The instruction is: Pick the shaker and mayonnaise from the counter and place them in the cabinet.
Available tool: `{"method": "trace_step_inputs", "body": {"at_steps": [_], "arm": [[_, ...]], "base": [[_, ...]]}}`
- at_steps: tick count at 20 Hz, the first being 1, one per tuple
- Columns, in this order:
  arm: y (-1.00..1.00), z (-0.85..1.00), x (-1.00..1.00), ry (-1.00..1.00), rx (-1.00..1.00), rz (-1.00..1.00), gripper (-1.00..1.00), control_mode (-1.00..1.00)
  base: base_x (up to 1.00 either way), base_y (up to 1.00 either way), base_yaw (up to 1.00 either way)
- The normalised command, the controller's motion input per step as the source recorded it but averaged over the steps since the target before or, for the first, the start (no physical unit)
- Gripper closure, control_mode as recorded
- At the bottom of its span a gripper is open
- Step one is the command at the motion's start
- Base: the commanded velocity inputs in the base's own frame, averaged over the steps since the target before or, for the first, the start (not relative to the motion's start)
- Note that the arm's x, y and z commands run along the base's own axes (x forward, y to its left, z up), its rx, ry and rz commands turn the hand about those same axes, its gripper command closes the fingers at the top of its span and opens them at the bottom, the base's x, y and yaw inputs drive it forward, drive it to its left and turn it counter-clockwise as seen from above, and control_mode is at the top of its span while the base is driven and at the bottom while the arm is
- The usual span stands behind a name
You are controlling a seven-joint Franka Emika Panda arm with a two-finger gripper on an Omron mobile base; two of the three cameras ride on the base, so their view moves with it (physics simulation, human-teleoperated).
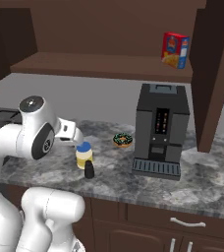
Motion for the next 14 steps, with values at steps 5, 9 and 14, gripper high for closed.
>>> {"method": "trace_step_inputs", "body": {"at_steps": [5, 9, 14], "arm": [[0.00, -0.24, -0.01, -0.11, 0.00, 0.00, -1.00, -1.00], [0.00, -0.20, 0.00, -0.04, 0.00, 0.00, -1.00, -1.00], [0.00, -0.25, 0.03, 0.00, 0.01, 0.00, -1.00, -1.00]], "base": [[0.00, 0.00, 0.00], [0.00, 0.00, 0.00], [0.00, 0.00, 0.00]]}}
